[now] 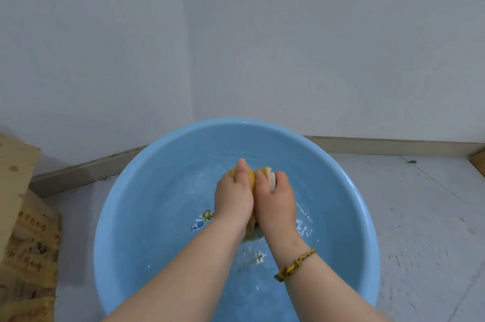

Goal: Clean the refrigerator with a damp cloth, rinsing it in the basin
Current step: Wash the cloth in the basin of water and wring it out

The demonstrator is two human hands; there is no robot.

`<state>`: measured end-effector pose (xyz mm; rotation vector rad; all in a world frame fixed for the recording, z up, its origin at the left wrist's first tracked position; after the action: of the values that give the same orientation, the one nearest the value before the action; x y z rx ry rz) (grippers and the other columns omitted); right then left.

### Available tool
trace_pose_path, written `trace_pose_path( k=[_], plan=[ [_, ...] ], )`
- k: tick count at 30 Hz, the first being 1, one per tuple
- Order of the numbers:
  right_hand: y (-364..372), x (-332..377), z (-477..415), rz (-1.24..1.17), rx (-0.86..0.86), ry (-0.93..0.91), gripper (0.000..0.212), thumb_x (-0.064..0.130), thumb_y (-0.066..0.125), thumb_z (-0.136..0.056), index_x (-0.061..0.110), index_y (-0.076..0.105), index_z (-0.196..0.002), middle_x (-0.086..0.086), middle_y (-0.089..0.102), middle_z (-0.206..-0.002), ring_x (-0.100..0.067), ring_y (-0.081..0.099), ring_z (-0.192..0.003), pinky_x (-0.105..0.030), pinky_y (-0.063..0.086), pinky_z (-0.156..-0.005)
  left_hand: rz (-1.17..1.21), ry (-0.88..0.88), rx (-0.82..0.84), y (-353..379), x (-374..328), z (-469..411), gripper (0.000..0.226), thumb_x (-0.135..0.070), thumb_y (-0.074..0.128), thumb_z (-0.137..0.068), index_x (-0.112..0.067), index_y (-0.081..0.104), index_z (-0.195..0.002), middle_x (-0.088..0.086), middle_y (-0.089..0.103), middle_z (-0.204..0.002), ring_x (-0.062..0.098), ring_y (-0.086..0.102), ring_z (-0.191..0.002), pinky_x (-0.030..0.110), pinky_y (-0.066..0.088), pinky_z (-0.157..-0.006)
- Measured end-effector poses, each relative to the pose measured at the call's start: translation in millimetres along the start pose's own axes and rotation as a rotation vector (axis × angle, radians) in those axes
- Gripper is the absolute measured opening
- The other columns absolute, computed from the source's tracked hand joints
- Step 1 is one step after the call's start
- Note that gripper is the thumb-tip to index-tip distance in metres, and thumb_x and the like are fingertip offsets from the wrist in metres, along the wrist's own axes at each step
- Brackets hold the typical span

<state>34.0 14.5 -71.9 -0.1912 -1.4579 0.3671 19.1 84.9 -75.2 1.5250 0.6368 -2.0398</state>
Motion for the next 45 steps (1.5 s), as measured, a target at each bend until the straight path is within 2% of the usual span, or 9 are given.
trace_pose_path(
  k=[11,15,19,24,29,33,38,41,45],
  plan=[
    [-21.4,7.7,-17.1,0.023,0.031,-0.078,0.001,0.02,0.053,-0.09,0.02,0.054,-0.09,0.007,0.055,-0.079,-0.013,0.052,-0.076,-0.026,0.04,-0.065,0.182,-0.2,0.228,4.6,-4.0,11.5,0.048,-0.056,0.036,-0.089,-0.018,0.049,-0.114,0.007,0.058,-0.112,0.022,0.059,-0.092,0.034,0.052,-0.069],
    [-10.7,4.0,4.9,0.477,0.097,-0.632,0.039,0.015,0.043,-0.078,0.021,0.057,-0.113,-0.003,0.057,-0.1,-0.022,0.049,-0.091,-0.029,0.037,-0.071,0.347,-0.226,0.239,2.2,-9.1,8.6,0.098,-0.07,0.068,-0.051,-0.006,0.048,-0.121,0.009,0.062,-0.105,0.018,0.063,-0.086,0.027,0.046,-0.062],
    [-8.4,-5.7,19.5,0.447,0.167,-0.911,0.039,0.025,0.045,-0.067,0.024,0.053,-0.105,0.011,0.057,-0.109,-0.01,0.048,-0.098,-0.021,0.034,-0.081,0.495,-0.223,0.045,-9.8,-6.9,-0.9,0.045,-0.033,0.066,-0.079,-0.006,0.053,-0.112,0.007,0.061,-0.086,0.018,0.06,-0.071,0.028,0.048,-0.061],
    [-21.1,10.9,10.6,0.016,0.226,-0.235,0.101,0.024,0.077,-0.07,0.025,0.008,-0.144,0.012,0.022,-0.137,-0.006,0.022,-0.134,-0.024,0.024,-0.11,0.609,-0.071,0.225,-15.7,-18.4,1.1,0.019,-0.026,0.049,-0.09,-0.013,0.061,-0.096,0.004,0.071,-0.081,0.014,0.07,-0.067,0.029,0.058,-0.059],
    [-8.9,12.9,-0.3,-0.25,0.492,-0.008,0.061,0.004,0.075,-0.071,0.015,0.046,-0.123,0.0,0.062,-0.106,-0.011,0.061,-0.096,-0.021,0.054,-0.076,0.577,0.018,0.393,-13.5,-30.3,9.7,0.023,-0.015,0.041,-0.092,-0.011,0.061,-0.082,0.001,0.068,-0.066,0.01,0.066,-0.059,0.021,0.054,-0.055],
    [-14.5,15.6,-14.2,0.336,0.426,-0.045,0.018,0.01,0.062,-0.076,0.019,0.049,-0.069,0.0,0.056,-0.072,-0.02,0.055,-0.073,-0.029,0.046,-0.059,0.502,-0.075,0.313,-15.0,-21.2,4.2,0.028,-0.026,0.039,-0.094,-0.015,0.06,-0.108,0.002,0.068,-0.102,0.014,0.062,-0.091,0.024,0.048,-0.08],
    [-23.3,0.7,-20.5,1.053,-0.207,-0.974,0.041,0.005,0.071,-0.038,0.014,0.042,-0.066,-0.003,0.049,-0.057,-0.025,0.046,-0.061,-0.028,0.028,-0.06,0.46,-0.221,0.25,-10.8,-10.8,15.1,0.109,-0.066,0.071,-0.051,-0.016,0.03,-0.139,0.007,0.047,-0.134,0.023,0.053,-0.115,0.036,0.037,-0.103],
    [-11.7,-12.0,-5.9,0.889,-0.093,-1.173,0.054,0.004,0.069,-0.037,0.014,0.037,-0.079,-0.005,0.055,-0.067,-0.023,0.049,-0.073,-0.028,0.039,-0.072,0.321,-0.202,-0.035,-11.4,-3.8,6.0,0.068,-0.029,0.075,-0.07,-0.013,0.044,-0.129,0.006,0.052,-0.117,0.025,0.056,-0.103,0.03,0.045,-0.084],
    [-10.1,-5.8,0.1,0.635,-0.024,-0.767,0.067,0.006,0.082,-0.041,0.013,0.04,-0.093,-0.003,0.051,-0.106,-0.022,0.059,-0.056,-0.013,0.017,-0.036,0.421,-0.124,-0.006,-8.7,-13.8,0.5,0.013,-0.012,0.068,-0.077,-0.018,0.058,-0.072,0.005,0.06,-0.077,0.019,0.055,-0.067,0.027,0.046,-0.058]
  ],
)
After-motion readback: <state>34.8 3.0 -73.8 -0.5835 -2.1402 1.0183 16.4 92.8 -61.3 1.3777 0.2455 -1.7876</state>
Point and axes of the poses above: each hand's wrist, its own z-axis away from the middle knuckle, its own y-axis out of the palm, x = y × z, the point moved 2 cm from there along -z, towards the middle knuckle
